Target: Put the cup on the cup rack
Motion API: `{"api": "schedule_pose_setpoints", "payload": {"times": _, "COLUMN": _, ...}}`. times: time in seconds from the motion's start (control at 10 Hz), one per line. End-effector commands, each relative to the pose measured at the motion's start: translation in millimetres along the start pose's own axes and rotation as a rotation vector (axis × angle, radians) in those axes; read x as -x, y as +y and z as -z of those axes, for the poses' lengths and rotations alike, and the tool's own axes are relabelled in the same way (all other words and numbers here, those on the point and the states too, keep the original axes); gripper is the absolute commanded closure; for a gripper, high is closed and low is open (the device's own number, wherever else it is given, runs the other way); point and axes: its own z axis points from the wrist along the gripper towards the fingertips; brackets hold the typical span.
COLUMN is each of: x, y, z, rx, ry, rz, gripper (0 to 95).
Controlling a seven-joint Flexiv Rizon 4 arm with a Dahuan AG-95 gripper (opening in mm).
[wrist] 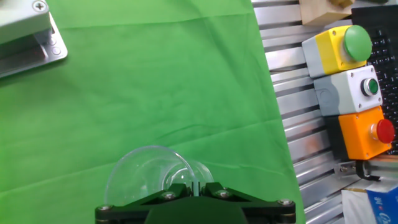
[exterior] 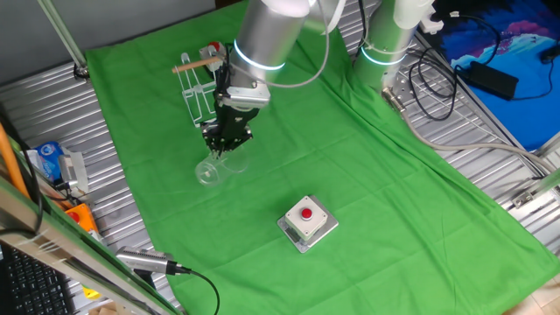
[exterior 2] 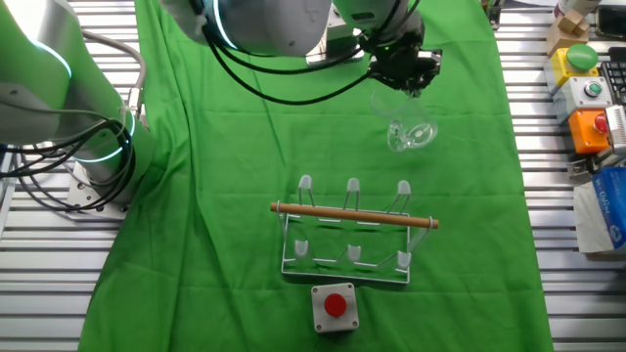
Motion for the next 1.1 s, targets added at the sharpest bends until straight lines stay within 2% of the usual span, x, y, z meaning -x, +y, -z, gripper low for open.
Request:
{"api": "schedule_pose_setpoints", "payload": {"times": 0.1, "x": -0.9, "y": 0.3, "z": 1.6, "rx": 0.000, "ry": 0.001, "rz": 0.001, "gripper": 95.0}}
{"api": "schedule_pose_setpoints", "payload": {"times": 0.3, "x": -1.4, "y": 0.7, "z": 0.5, "rx": 0.005, "ry": 0.013, "rz": -0.015, "gripper": 95.0}}
{"api": "schedule_pose_setpoints", "payload": {"times": 0.5, "x": -1.6, "y": 0.9, "z": 0.5, "rx": 0.010, "ry": 0.015, "rz": -0.016, "gripper": 57.0}}
{"api": "schedule_pose_setpoints", "payload": {"times": 0.6, "x": -1.9, "y": 1.2, "z": 0.4, "rx": 0.013, "ry": 0.017, "rz": -0.017, "gripper": 57.0}}
{"api": "schedule_pose_setpoints", "payload": {"times": 0.8, "x": -2.6, "y": 2.1, "z": 0.2, "rx": 0.015, "ry": 0.015, "rz": -0.018, "gripper": 19.0}}
{"api": "schedule_pose_setpoints", "payload": {"times": 1.1, "x": -5.2, "y": 5.7, "z": -0.5, "rx": 0.017, "ry": 0.013, "rz": -0.019, "gripper": 19.0}}
